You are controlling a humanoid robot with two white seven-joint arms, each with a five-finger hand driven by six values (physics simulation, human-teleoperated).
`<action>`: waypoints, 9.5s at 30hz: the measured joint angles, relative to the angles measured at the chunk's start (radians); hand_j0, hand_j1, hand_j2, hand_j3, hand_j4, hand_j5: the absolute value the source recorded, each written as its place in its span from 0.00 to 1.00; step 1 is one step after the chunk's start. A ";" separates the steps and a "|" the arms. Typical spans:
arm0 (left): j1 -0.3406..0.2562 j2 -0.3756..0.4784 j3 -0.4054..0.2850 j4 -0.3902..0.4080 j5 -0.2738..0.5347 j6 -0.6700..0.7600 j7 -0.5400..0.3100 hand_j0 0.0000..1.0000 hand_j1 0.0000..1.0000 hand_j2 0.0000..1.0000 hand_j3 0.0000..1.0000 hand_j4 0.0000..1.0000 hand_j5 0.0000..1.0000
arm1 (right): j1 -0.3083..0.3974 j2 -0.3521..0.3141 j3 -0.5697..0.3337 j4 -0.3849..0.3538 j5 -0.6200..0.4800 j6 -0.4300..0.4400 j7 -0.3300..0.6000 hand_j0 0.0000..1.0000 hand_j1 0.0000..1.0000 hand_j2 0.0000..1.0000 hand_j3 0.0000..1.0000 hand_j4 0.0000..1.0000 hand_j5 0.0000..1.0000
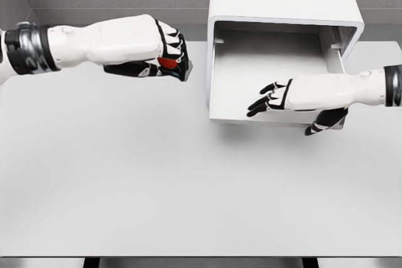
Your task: Slide open multi-storey tabletop storage cabinets and put open load switch and slide close multi-storey tabletop storage cabinets
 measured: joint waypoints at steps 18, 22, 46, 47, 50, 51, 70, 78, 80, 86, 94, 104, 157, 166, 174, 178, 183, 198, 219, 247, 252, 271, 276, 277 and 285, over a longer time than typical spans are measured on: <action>-0.040 -0.172 -0.001 -0.004 -0.024 -0.009 -0.019 0.43 0.43 0.43 0.43 0.43 0.43 | -0.015 -0.225 -0.004 0.002 -0.210 -0.003 0.000 1.00 1.00 1.00 1.00 1.00 1.00; -0.040 -0.221 -0.016 -0.002 -0.042 -0.007 -0.024 0.43 0.43 0.43 0.43 0.43 0.43 | -0.012 -0.272 -0.021 0.009 -0.212 -0.003 -0.001 1.00 1.00 1.00 1.00 1.00 1.00; -0.043 -0.374 -0.053 0.157 -0.118 -0.009 -0.026 0.43 0.43 0.43 0.43 0.43 0.43 | -0.003 -0.327 -0.024 0.034 -0.206 -0.003 -0.022 1.00 1.00 1.00 1.00 1.00 1.00; -0.043 -0.376 -0.053 0.161 -0.119 -0.009 -0.026 0.43 0.43 0.43 0.43 0.43 0.43 | -0.003 -0.327 -0.029 0.034 -0.203 -0.003 -0.023 1.00 1.00 1.00 1.00 1.00 1.00; -0.043 -0.382 -0.068 0.174 -0.124 -0.009 -0.025 0.43 0.43 0.43 0.43 0.43 0.43 | -0.003 -0.331 -0.062 0.031 -0.194 -0.003 -0.023 1.00 1.00 1.00 1.00 1.00 1.00; -0.043 -0.386 -0.071 0.177 -0.125 -0.009 -0.025 0.43 0.43 0.43 0.43 0.43 0.43 | -0.003 -0.332 -0.073 0.030 -0.190 -0.003 -0.023 1.00 1.00 1.00 1.00 1.00 1.00; -0.043 -0.436 -0.082 0.253 -0.188 -0.010 -0.022 0.46 0.46 0.46 0.46 0.46 0.46 | 0.015 -0.248 -0.174 0.031 0.002 -0.003 -0.022 1.00 1.00 1.00 1.00 1.00 1.00; -0.043 -0.446 -0.081 0.263 -0.210 -0.006 -0.022 0.62 0.62 0.62 0.62 0.62 0.62 | 0.025 -0.232 -0.167 0.039 0.012 -0.003 -0.022 1.00 1.00 1.00 1.00 1.00 1.00; -0.041 -0.447 -0.081 0.261 -0.210 -0.004 -0.020 0.64 0.64 0.64 0.64 0.64 0.64 | 0.037 -0.229 -0.167 0.041 0.013 -0.003 -0.022 1.00 1.00 1.00 1.00 1.00 1.00; -0.041 -0.457 -0.081 0.258 -0.209 -0.003 -0.019 0.67 0.67 0.67 0.67 0.67 0.67 | 0.051 -0.228 -0.167 0.049 0.013 -0.003 -0.022 1.00 1.00 1.00 1.00 1.00 1.00; -0.044 -0.461 -0.081 0.258 -0.209 -0.002 -0.017 0.85 0.85 0.85 0.85 0.85 0.85 | 0.052 -0.236 -0.170 0.065 0.014 -0.003 -0.022 1.00 1.00 1.00 1.00 1.00 1.00; -0.044 -0.460 -0.079 0.253 -0.202 -0.006 -0.017 0.89 0.89 0.89 0.89 0.89 0.89 | 0.054 -0.237 -0.172 0.083 -0.006 -0.008 -0.021 1.00 1.00 1.00 1.00 1.00 1.00; -0.037 0.053 -0.081 -0.037 0.300 -0.008 -0.023 1.00 1.00 1.00 1.00 1.00 1.00 | 0.169 -0.206 -0.260 0.007 0.005 -0.003 -0.180 1.00 1.00 1.00 1.00 1.00 1.00; -0.020 0.097 -0.081 -0.044 0.322 -0.001 -0.023 1.00 1.00 1.00 1.00 1.00 1.00 | 0.215 -0.174 -0.259 0.005 0.005 -0.003 -0.184 1.00 1.00 1.00 1.00 1.00 1.00; 0.008 0.128 -0.081 -0.046 0.321 -0.001 -0.023 1.00 1.00 1.00 1.00 1.00 1.00 | 0.235 -0.163 -0.259 0.004 0.005 -0.003 -0.209 1.00 1.00 1.00 1.00 1.00 1.00; 0.020 0.159 -0.081 -0.044 0.321 -0.001 -0.023 1.00 1.00 1.00 1.00 1.00 1.00 | 0.238 -0.145 -0.258 0.004 0.005 -0.003 -0.211 1.00 1.00 1.00 1.00 1.00 1.00; 0.057 0.204 -0.080 -0.041 0.316 -0.001 -0.023 1.00 1.00 1.00 1.00 1.00 1.00 | 0.256 -0.125 -0.258 0.005 0.006 -0.002 -0.211 1.00 1.00 1.00 1.00 1.00 1.00; 0.060 0.230 -0.079 -0.044 0.311 -0.001 -0.023 1.00 1.00 1.00 1.00 1.00 1.00 | 0.270 -0.042 -0.259 0.037 0.053 -0.002 -0.211 1.00 1.00 1.00 1.00 1.00 1.00; 0.057 0.233 -0.079 -0.044 0.312 -0.001 -0.023 1.00 1.00 1.00 1.00 1.00 1.00 | 0.264 0.026 -0.260 0.160 0.098 -0.002 -0.211 1.00 1.00 1.00 1.00 1.00 1.00; 0.055 0.242 -0.060 -0.054 0.314 0.004 -0.022 1.00 1.00 1.00 1.00 1.00 1.00 | 0.181 0.109 -0.274 0.298 0.157 -0.085 -0.103 1.00 1.00 1.00 1.00 1.00 1.00; 0.054 0.253 -0.043 -0.063 0.316 0.009 -0.020 1.00 1.00 1.00 1.00 1.00 1.00 | 0.156 0.141 -0.300 0.360 0.176 -0.181 -0.011 1.00 1.00 1.00 1.00 1.00 1.00; 0.054 0.225 -0.082 -0.044 0.315 -0.002 -0.023 1.00 1.00 1.00 1.00 1.00 1.00 | 0.173 0.041 -0.265 0.142 0.205 -0.002 -0.192 1.00 1.00 1.00 1.00 1.00 1.00; 0.054 0.226 -0.079 -0.046 0.315 -0.001 -0.023 1.00 1.00 1.00 1.00 1.00 1.00 | 0.210 -0.002 -0.275 0.058 0.168 -0.002 -0.212 1.00 1.00 1.00 1.00 1.00 1.00; 0.054 0.227 -0.079 -0.046 0.315 -0.001 -0.023 1.00 1.00 1.00 1.00 1.00 1.00 | 0.212 -0.006 -0.274 0.048 0.165 -0.002 -0.213 1.00 1.00 1.00 1.00 1.00 1.00; 0.066 0.227 -0.078 -0.046 0.317 -0.001 -0.023 1.00 1.00 1.00 1.00 1.00 1.00 | 0.233 -0.013 -0.215 0.022 0.173 -0.002 -0.194 1.00 1.00 1.00 1.00 1.00 1.00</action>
